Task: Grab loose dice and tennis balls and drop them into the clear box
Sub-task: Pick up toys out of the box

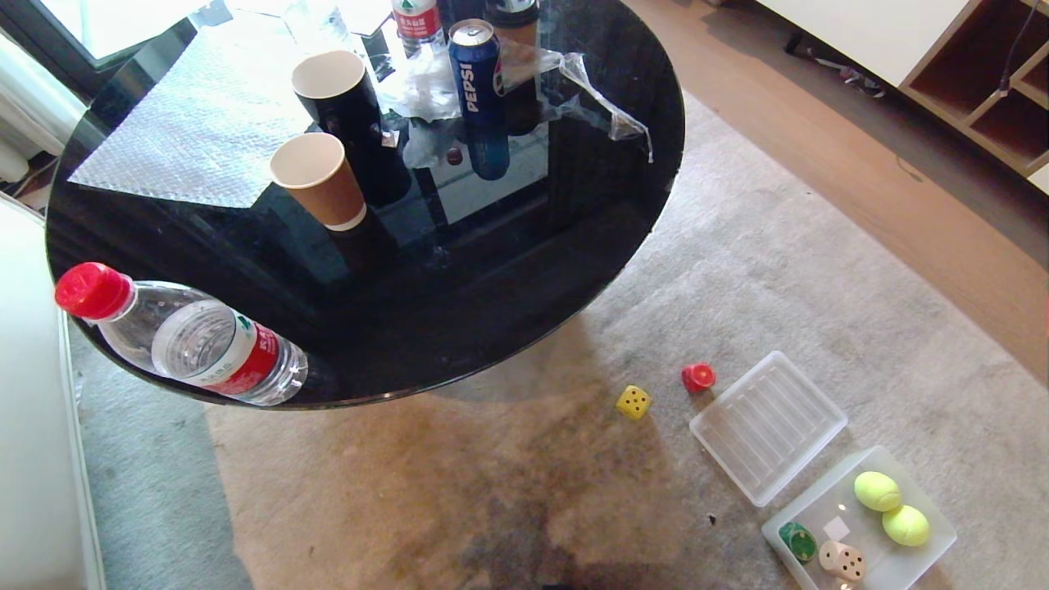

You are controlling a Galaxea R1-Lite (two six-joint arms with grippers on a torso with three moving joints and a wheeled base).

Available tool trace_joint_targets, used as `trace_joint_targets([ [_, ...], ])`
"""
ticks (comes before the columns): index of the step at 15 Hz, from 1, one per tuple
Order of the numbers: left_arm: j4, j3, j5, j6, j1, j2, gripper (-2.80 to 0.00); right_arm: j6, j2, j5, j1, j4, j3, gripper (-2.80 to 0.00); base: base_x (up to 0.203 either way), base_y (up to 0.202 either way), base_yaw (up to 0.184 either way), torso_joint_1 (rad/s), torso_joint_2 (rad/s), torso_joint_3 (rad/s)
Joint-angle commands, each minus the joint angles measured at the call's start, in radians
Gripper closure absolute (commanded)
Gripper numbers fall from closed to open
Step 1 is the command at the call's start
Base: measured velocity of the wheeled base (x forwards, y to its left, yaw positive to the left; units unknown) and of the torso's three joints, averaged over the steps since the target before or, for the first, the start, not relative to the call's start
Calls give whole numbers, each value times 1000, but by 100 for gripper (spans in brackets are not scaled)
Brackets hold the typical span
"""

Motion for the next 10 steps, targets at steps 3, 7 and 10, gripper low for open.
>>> trace_joint_targets([
  [3, 0, 2, 0, -1, 0, 0, 0, -1, 0, 0, 0, 0, 0, 0, 0, 0, 0, 0, 0, 0],
  [7, 0, 2, 0, -1, 0, 0, 0, -1, 0, 0, 0, 0, 0, 0, 0, 0, 0, 0, 0, 0],
  [10, 0, 1, 0, -1, 0, 0, 0, -1, 0, 0, 0, 0, 0, 0, 0, 0, 0, 0, 0, 0],
])
